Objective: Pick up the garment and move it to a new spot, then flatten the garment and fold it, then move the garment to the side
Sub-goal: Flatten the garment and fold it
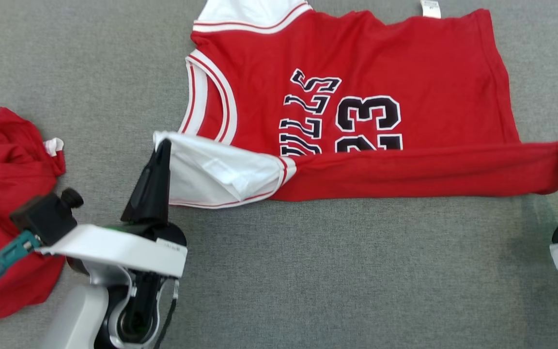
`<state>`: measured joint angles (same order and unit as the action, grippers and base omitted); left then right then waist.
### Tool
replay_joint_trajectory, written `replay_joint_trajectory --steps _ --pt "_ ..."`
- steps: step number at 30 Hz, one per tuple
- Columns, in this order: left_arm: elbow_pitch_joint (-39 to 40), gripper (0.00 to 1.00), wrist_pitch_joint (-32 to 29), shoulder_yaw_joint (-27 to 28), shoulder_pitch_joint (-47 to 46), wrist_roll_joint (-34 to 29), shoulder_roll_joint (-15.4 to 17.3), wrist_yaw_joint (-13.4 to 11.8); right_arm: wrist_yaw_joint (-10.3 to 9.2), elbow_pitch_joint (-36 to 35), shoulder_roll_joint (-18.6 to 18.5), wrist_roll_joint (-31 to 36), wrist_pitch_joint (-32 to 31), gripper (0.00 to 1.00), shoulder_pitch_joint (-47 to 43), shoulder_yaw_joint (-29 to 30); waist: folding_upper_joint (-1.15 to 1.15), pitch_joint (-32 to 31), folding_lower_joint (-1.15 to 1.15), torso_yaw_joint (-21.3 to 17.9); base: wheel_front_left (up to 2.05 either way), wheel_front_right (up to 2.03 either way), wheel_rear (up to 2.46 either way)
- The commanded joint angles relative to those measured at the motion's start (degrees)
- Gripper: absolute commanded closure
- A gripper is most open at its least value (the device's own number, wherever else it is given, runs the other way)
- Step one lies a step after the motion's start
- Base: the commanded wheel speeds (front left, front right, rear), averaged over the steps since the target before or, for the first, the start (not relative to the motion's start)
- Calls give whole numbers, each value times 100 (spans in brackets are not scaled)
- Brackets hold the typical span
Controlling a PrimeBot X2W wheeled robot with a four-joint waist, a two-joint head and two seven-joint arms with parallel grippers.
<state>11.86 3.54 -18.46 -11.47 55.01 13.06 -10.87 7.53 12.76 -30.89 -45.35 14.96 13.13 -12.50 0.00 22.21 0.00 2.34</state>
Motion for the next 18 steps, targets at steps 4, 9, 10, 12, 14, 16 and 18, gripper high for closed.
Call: replay_joint_trajectory --steps 4,9,10,12,14,16,18 --pt "-298 100 60 31 -471 -88 -23 153 -8 84 55 83 33 100 404 -57 0 260 0 -61 0 0 0" --pt "-811 100 250 58 -880 -208 -44 298 -8 249 155 0 33 100 824 -319 0 456 0 -98 0 0 0" --pt "-898 78 284 60 -933 -223 -55 318 -8 287 158 -18 34 97 885 -320 0 482 0 -97 0 0 0" --pt "-1010 0 413 76 -1016 -299 -75 336 -7 321 211 -105 33 4 955 -304 0 515 0 -98 0 0 0" --pt "-1012 0 581 40 -1004 -454 -18 417 -7 272 229 -155 33 0 932 -194 0 526 0 -102 0 0 0" --pt "-976 0 893 -92 -778 -1076 311 501 -7 145 279 -109 33 0 735 91 0 491 0 -109 0 0 0" --pt "-984 0 1040 -87 -495 -1431 458 471 -7 17 349 -66 32 0 561 292 0 430 0 -124 0 0 0"
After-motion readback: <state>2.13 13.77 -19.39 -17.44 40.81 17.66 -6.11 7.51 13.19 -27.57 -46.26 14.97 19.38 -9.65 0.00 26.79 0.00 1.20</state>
